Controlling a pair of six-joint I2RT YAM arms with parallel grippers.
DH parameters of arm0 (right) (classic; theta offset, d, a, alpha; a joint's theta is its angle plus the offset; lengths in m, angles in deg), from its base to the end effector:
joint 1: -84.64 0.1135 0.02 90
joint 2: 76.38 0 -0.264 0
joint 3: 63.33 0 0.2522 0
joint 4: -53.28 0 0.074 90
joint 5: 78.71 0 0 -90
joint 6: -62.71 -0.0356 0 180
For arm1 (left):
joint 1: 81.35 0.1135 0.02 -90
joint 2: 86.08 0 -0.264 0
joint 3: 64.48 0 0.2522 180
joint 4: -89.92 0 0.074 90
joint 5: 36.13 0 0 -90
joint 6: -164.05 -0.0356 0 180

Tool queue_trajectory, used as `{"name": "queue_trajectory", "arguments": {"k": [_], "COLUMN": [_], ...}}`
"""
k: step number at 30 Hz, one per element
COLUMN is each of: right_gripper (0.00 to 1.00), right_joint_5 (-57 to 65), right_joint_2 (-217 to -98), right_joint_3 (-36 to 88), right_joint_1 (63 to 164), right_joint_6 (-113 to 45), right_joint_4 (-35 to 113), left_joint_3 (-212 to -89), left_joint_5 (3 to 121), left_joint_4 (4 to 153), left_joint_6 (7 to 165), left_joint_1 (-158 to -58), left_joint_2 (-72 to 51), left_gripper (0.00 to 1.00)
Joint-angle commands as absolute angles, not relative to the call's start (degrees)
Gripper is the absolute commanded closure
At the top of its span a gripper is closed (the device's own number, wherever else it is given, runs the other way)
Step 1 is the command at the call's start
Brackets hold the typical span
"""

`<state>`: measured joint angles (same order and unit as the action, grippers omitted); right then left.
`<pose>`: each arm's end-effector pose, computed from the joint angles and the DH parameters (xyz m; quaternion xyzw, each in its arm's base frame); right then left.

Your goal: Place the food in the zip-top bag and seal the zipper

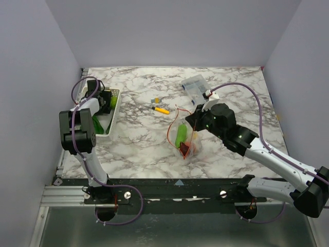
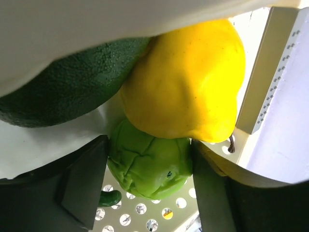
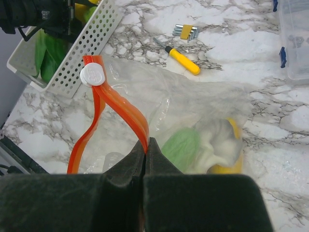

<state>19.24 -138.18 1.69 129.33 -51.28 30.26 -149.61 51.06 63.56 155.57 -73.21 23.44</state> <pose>0.1811 0.1722 0.3233 -0.1074 0.8101 0.2768 0.5056 0.4029 0.0594 0.1733 -0.6697 0.6620 -0.1821 0.2830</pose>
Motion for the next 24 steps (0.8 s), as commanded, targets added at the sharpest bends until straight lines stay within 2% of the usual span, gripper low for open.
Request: {"name": "queue_trajectory", "arguments": {"k": [1,3,6,16,21,24], "right_gripper": [0.99,0.99,0.99,0.99,0.99,0.99], "right_joint_5": [19.81,19.63,19.16,18.20,17.88,17.77], "right_joint_2": [-137.19,-137.09,-137.02,-136.29,-136.23,-136.03], "right_joint_3": [3.34,3.25,3.12,2.03,1.93,1.57], "right_joint_1": [129.66,129.74,129.69,129.64,129.66,129.72], "right_joint_6": [-51.66,-51.68,-51.92,-52.49,-52.49,-52.63], "right_joint_4": [29.02,29.06,29.41,30.20,30.29,30.72], "left_joint_3": [-146.46,-145.30,-143.81,-133.04,-127.73,-126.12], "left_joint_5": [49.14,48.16,47.07,50.91,60.29,67.71], "left_joint_4": [63.57,63.24,61.88,59.19,62.06,64.34], "left_joint_6": [156.63,155.62,153.60,147.88,143.89,141.28], "left_joint_1": [-72.94,-72.88,-72.85,-72.83,-73.15,-74.67], "left_joint_2": [19.44,16.98,12.86,-6.53,-16.66,-21.36], "left_gripper": [0.43,0.49,0.53,0.56,0.67,0.67]}}
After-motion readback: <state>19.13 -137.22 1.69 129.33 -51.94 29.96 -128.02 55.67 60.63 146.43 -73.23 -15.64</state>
